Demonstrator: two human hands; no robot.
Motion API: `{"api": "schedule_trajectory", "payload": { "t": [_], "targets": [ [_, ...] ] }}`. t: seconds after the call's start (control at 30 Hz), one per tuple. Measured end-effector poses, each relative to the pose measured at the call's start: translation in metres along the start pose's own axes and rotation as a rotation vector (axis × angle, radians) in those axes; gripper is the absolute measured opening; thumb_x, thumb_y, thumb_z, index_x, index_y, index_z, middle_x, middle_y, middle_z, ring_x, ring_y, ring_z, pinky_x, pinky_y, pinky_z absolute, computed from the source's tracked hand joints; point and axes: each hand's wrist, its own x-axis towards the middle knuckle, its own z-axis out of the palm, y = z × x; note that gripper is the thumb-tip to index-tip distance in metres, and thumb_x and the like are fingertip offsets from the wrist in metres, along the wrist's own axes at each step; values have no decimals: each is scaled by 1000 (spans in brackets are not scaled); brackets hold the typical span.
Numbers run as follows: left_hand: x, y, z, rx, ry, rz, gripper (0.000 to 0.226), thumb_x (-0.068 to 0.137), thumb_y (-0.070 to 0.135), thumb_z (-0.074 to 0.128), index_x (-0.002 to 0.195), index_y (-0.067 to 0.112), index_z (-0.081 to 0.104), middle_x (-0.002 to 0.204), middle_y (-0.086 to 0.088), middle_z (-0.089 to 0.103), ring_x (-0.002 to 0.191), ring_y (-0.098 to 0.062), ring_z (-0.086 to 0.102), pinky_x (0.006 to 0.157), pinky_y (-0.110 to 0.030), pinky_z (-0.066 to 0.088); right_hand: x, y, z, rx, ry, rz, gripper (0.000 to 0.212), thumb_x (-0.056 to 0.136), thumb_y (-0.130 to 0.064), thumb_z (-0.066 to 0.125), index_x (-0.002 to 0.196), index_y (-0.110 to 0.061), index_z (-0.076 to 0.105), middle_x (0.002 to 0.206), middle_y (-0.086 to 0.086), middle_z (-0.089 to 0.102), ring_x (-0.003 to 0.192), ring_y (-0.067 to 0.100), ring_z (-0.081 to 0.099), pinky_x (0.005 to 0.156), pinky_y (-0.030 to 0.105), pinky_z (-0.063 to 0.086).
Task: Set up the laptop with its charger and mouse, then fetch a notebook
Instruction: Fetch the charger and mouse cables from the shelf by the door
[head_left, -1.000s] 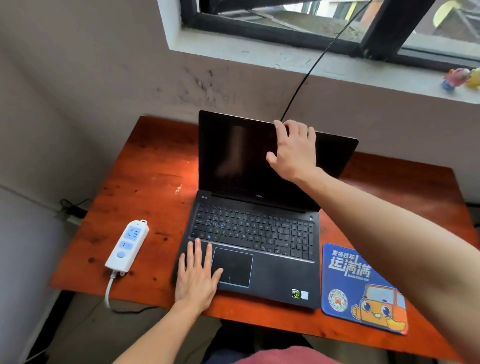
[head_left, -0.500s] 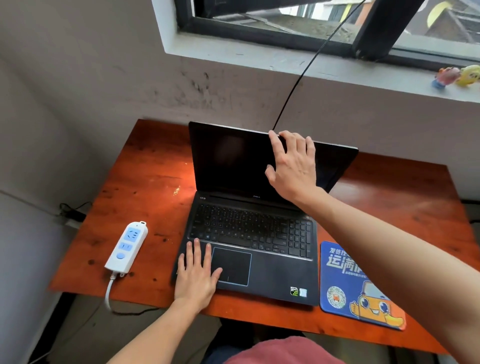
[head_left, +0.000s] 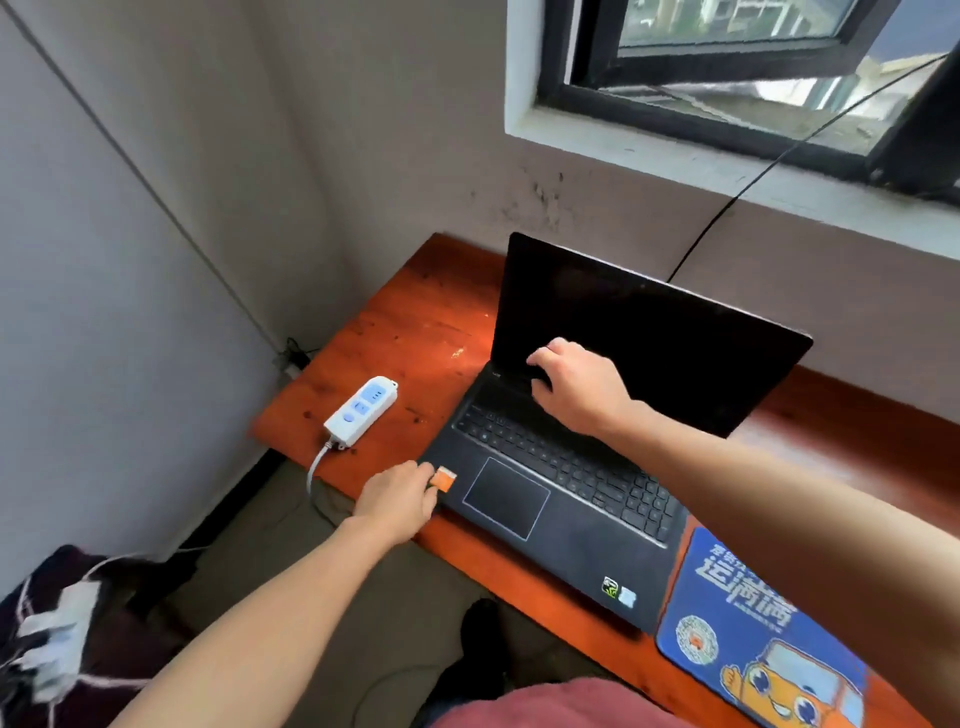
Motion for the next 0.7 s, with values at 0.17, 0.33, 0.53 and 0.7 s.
{"api": "schedule_trajectory", "payload": {
  "t": [0.17, 0.33, 0.53, 0.7],
  "targets": [
    [-92, -15, 19, -112, 99, -226, 30, 95, 34, 43, 118, 20, 57, 116, -3, 63, 106, -29, 60, 83, -38, 48, -35, -70, 34, -10, -204, -264, 29, 92, -29, 48, 116, -18, 60, 112, 5, 61, 99, 30, 62, 75, 37, 50],
    [-230, -44, 55, -205, 148, -518, 29, 94, 34, 44, 115, 22, 60, 112, -2, 67, 104, -26, 61, 78, -36, 47, -82, -179, 55, -11, -329, -621, 27, 91, -29, 49, 111, -16, 61, 108, 6, 61, 98, 32, 62, 74, 38, 48],
    [-394, -83, 94, -275, 217, -881, 23, 92, 33, 48, 104, 20, 63, 105, -4, 68, 99, -29, 63, 77, -35, 48, -152, -330, 67, -23, -355, -980, 30, 89, -31, 49, 112, -17, 61, 111, 6, 62, 99, 33, 62, 76, 37, 50],
    [-519, -111, 134, -345, 277, -1110, 26, 91, 29, 47, 107, 17, 63, 100, -6, 69, 94, -29, 63, 75, -35, 50, -218, -456, 87, -28, -330, -1231, 30, 91, -29, 49, 118, -21, 60, 107, 5, 62, 95, 32, 63, 68, 34, 45]
  ]
}}
